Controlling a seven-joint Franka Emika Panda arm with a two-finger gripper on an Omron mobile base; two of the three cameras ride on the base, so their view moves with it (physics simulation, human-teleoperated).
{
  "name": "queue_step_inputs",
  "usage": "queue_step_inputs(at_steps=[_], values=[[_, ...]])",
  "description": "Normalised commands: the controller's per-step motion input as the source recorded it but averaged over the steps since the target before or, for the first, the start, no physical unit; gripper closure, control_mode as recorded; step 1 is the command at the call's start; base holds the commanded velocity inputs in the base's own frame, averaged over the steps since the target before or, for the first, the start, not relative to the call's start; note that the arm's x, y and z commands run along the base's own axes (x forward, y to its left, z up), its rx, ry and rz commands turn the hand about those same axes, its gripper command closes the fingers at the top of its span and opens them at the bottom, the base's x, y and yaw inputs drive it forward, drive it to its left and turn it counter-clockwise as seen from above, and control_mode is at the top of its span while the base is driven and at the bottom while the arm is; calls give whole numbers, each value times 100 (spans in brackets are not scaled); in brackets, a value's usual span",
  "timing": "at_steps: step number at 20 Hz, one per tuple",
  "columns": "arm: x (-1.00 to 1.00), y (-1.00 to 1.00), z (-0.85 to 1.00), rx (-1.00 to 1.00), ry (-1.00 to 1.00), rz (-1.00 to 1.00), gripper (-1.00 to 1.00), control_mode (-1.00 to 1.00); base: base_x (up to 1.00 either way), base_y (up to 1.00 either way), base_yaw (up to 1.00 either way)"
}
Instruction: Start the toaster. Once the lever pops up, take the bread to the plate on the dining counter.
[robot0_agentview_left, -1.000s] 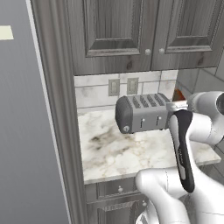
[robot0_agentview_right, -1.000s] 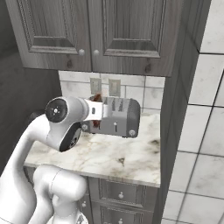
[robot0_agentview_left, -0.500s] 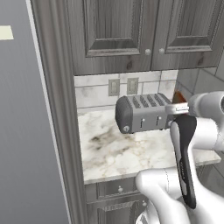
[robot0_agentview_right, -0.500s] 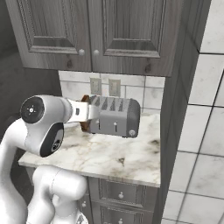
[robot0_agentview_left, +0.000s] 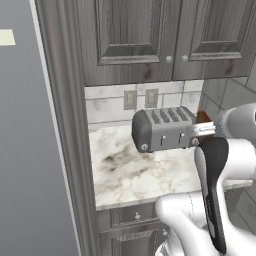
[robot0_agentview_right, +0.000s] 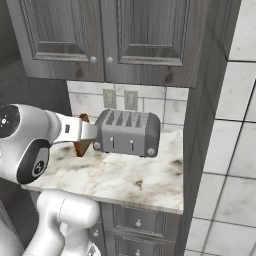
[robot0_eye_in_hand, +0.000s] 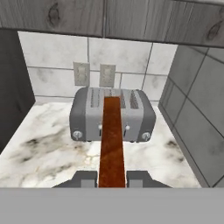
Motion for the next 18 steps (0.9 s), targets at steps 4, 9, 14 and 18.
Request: queue_step_inputs(at_steps=[4,9,14,18], values=[[-40,3,6,0,1,2,100,-100,0,0,0],[-21,7,0,0,0,2,100,-100,0,0,0],[-8,2,0,0,0,0,100,-100,0,0,0],[-2,0,0,1,0,0,100,-100,0,0,0]])
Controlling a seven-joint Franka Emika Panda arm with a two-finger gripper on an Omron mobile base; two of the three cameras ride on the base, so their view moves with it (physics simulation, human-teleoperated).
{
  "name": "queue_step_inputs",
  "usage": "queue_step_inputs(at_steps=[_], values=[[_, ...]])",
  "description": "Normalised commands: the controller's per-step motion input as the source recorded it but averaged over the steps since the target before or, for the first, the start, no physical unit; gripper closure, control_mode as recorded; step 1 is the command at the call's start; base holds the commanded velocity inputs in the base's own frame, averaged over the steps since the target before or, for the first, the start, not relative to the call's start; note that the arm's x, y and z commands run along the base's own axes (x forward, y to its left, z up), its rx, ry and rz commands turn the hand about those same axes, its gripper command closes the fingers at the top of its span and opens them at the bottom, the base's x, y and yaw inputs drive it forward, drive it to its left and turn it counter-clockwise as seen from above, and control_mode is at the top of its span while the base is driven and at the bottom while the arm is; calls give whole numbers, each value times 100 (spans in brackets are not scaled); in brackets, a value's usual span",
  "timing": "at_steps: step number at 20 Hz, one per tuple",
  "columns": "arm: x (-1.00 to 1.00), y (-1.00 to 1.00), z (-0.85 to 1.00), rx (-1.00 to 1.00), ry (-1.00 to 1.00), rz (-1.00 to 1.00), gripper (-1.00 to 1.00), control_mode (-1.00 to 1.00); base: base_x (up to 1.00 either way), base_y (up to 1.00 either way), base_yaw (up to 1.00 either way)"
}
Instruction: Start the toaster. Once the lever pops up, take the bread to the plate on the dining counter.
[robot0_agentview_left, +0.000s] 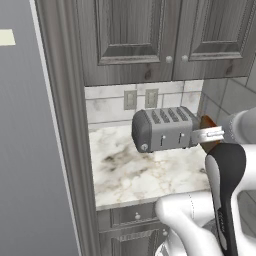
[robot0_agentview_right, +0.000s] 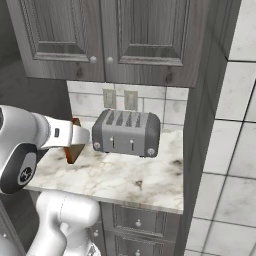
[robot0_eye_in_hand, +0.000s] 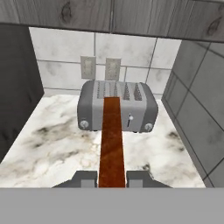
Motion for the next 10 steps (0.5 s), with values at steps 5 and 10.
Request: queue_step_inputs(at_steps=[5,10], values=[[0,0,0,0,0,0,100,-100,0,0,0],[0,0,0,0,0,0,100,100,-26,0,0]])
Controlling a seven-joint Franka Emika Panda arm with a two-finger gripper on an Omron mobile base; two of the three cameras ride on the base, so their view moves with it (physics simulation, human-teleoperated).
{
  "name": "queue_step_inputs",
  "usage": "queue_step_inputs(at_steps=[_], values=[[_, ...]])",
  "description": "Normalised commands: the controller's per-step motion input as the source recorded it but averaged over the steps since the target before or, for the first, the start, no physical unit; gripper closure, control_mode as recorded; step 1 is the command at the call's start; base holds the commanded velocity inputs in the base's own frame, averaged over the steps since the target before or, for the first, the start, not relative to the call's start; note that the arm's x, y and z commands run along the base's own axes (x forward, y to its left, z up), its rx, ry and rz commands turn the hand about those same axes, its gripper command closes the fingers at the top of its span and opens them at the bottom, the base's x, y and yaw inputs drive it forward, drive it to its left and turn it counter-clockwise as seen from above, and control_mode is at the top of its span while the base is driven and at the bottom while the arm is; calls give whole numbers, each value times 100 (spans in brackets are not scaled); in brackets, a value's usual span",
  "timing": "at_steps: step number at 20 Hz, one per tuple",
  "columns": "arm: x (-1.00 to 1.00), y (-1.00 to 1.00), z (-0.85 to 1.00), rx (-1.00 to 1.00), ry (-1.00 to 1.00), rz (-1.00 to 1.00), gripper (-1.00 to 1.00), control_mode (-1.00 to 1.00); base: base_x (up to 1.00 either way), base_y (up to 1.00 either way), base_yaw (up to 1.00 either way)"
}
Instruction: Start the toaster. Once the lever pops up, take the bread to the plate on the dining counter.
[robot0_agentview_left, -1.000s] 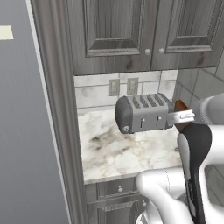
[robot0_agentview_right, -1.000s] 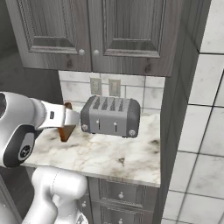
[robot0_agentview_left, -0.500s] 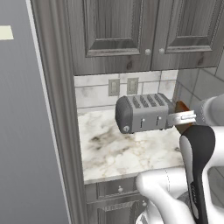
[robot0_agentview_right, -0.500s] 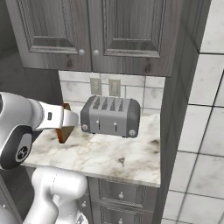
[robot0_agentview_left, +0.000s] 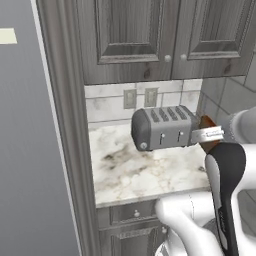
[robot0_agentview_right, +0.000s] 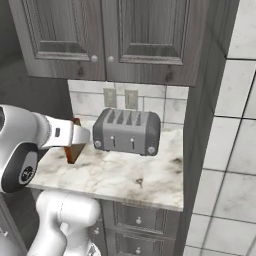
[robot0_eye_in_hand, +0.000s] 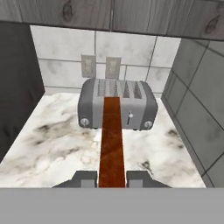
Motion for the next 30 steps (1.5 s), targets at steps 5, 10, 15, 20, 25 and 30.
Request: queue_step_inputs(at_steps=[5,10,15,20,25,30], values=[[0,0,0,0,0,0,100,100,-97,-7,0],[0,0,0,0,0,0,100,100,-100,-19,0],[0,0,0,0,0,0,100,100,-100,-18,2],[0,0,0,0,0,0,100,100,-77,-1,49],[0,0,0,0,0,0,100,100,-22,20,96],[0,0,0,0,0,0,100,100,-19,13,100]])
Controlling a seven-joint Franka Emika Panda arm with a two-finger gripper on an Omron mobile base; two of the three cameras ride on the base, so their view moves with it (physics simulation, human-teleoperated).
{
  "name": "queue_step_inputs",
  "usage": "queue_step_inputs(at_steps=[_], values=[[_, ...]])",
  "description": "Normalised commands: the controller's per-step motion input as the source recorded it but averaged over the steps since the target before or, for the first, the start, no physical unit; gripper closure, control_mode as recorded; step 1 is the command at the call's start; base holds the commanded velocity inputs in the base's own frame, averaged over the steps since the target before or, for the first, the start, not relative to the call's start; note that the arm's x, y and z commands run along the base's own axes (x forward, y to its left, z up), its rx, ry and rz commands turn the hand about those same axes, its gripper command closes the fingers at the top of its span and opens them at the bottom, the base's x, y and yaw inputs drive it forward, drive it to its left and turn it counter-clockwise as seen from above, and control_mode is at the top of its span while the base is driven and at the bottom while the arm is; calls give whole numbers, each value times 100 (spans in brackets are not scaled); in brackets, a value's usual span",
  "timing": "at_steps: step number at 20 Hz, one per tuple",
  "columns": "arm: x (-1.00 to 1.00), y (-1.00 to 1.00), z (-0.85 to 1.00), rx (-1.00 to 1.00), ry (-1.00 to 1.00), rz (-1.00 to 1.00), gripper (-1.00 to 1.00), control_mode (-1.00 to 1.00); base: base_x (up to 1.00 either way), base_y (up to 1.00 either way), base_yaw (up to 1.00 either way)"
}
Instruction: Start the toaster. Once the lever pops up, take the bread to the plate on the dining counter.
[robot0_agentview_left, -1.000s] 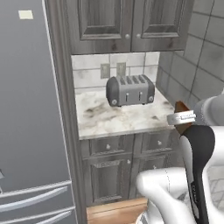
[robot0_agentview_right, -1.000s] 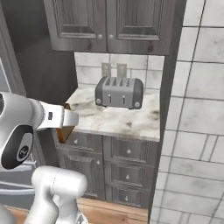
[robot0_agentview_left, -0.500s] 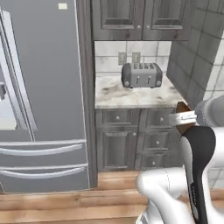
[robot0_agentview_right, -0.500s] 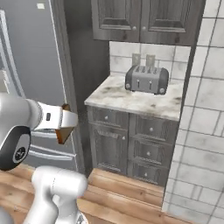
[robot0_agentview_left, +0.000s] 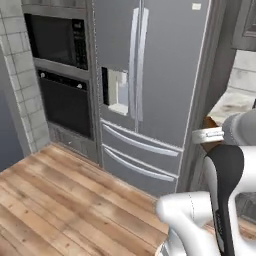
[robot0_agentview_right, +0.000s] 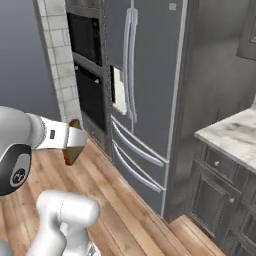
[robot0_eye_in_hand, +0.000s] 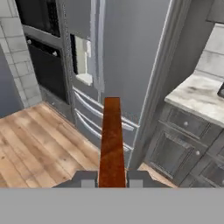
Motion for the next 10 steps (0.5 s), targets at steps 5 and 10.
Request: queue_step_inputs(at_steps=[5,10], values=[[0,0,0,0,0,0,100,100,-16,4,100],[0,0,0,0,0,0,100,100,-11,0,100]])
